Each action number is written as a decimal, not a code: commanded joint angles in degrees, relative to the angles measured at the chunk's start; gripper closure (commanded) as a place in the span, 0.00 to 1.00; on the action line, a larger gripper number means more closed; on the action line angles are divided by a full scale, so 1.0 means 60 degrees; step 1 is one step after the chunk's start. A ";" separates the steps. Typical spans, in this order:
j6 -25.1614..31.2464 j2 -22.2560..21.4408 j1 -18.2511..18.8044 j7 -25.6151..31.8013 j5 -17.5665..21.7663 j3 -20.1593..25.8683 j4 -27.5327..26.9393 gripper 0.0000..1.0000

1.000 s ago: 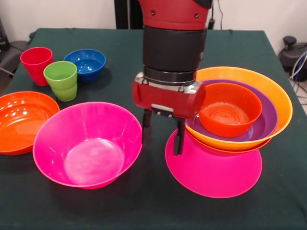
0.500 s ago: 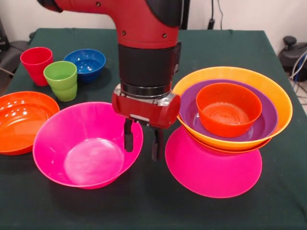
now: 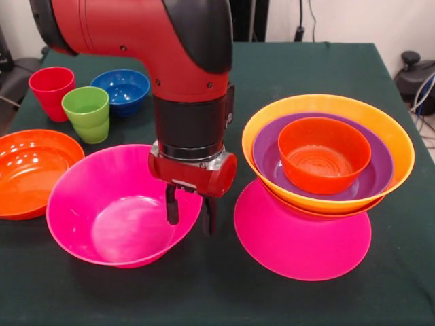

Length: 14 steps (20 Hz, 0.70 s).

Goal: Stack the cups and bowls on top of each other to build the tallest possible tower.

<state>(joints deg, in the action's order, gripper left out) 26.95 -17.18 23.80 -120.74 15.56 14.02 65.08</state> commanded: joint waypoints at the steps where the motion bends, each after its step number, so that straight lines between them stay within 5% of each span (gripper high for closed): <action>1: -0.0076 0.0593 0.0068 0.2491 0.1152 0.1192 -0.0108 0.00; 8: 0.0158 0.0563 0.0006 0.2583 0.1652 0.1318 -0.0266 0.00; 9: 0.0185 0.0543 -0.0009 0.2625 0.1745 0.1328 -0.0285 1.00; 14: 0.0585 0.0475 -0.0112 0.2429 0.1786 0.1291 -0.0412 1.00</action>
<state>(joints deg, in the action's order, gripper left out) 26.95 -17.28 24.51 -119.85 21.88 16.34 63.24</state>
